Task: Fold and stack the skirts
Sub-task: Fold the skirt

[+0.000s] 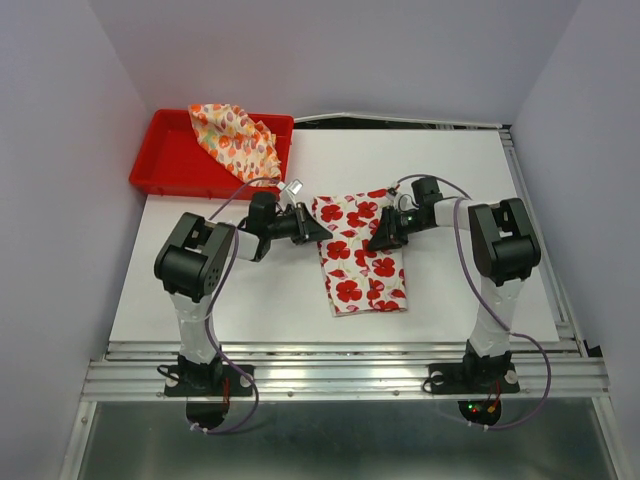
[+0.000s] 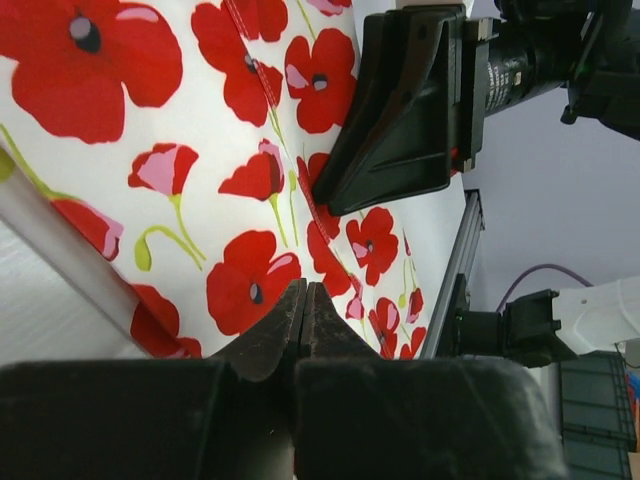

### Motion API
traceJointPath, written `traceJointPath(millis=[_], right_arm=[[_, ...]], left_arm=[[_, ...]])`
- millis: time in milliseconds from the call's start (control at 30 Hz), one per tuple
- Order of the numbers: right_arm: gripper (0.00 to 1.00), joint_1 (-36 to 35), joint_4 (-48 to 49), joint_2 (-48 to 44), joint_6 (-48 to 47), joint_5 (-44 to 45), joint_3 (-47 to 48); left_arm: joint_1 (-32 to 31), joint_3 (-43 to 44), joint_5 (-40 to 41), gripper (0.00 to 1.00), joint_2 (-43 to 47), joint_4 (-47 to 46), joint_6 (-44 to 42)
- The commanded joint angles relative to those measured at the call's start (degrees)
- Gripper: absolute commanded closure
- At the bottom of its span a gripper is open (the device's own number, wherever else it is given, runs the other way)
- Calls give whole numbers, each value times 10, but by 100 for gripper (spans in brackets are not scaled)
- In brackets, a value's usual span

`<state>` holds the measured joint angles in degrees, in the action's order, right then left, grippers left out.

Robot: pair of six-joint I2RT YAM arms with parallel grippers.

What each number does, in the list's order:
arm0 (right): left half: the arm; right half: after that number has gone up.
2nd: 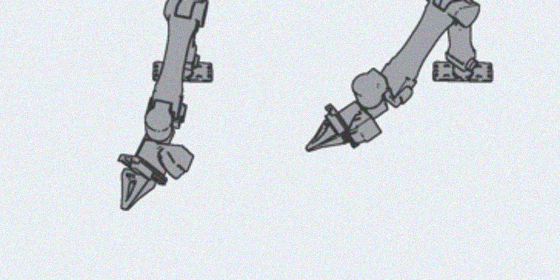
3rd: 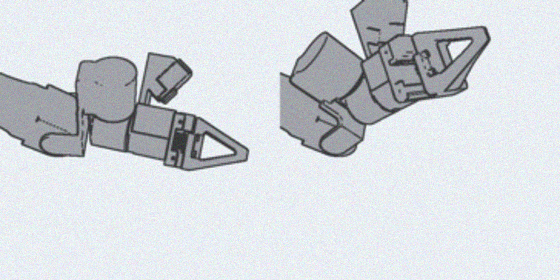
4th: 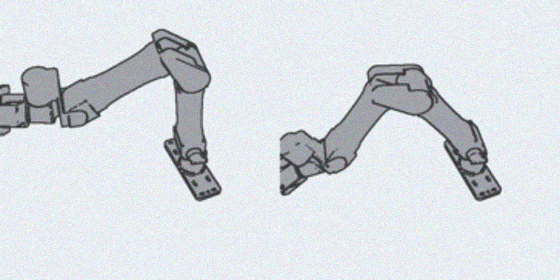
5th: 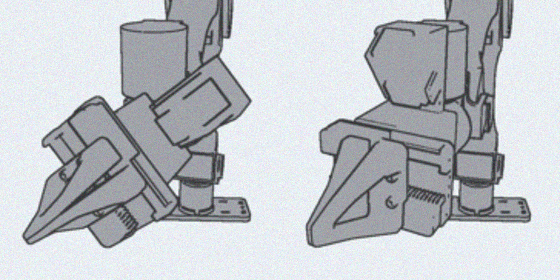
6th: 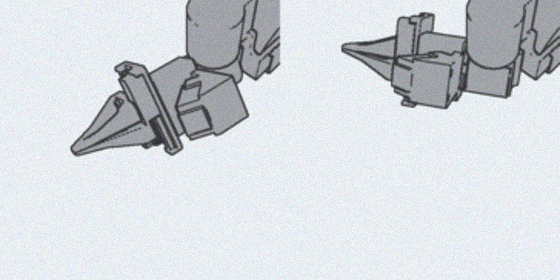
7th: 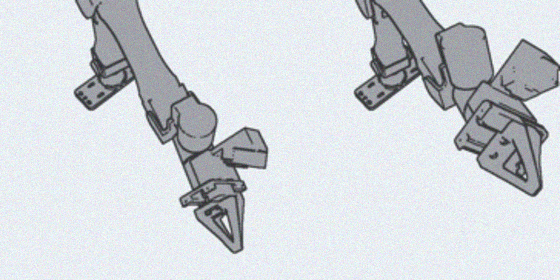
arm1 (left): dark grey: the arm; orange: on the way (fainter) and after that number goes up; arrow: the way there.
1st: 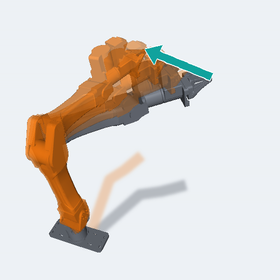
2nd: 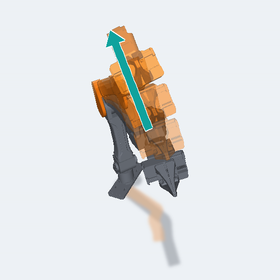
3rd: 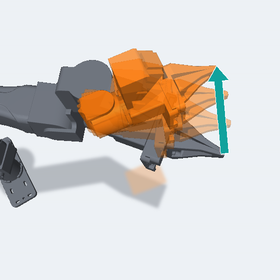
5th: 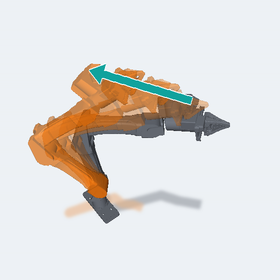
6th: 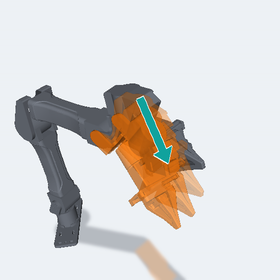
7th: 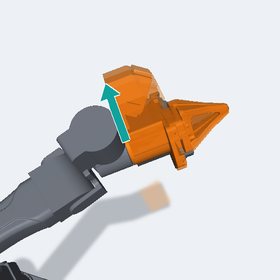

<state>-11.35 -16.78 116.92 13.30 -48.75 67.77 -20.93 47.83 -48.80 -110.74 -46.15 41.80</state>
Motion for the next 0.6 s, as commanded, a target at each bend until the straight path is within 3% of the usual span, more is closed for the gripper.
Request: traceJointPath(millis=[0,200,367,533,567], right_arm=[[71,-4,-29,11,-41,109,-18],[71,-4,-33,3,-45,111,-20],[65,-4,-50,-19,-63,120,-15],[37,-4,-143,-91,-130,128,46],[32,-4,-177,-106,-184,133,56]], left_arm=[[2,-5,23,100,-5,-61,21],[7,-18,65,100,-33,-36,12],[5,11,119,100,-58,68,-22],[6,38,141,100,-71,134,-32],[6,43,146,100,-72,142,-37]])
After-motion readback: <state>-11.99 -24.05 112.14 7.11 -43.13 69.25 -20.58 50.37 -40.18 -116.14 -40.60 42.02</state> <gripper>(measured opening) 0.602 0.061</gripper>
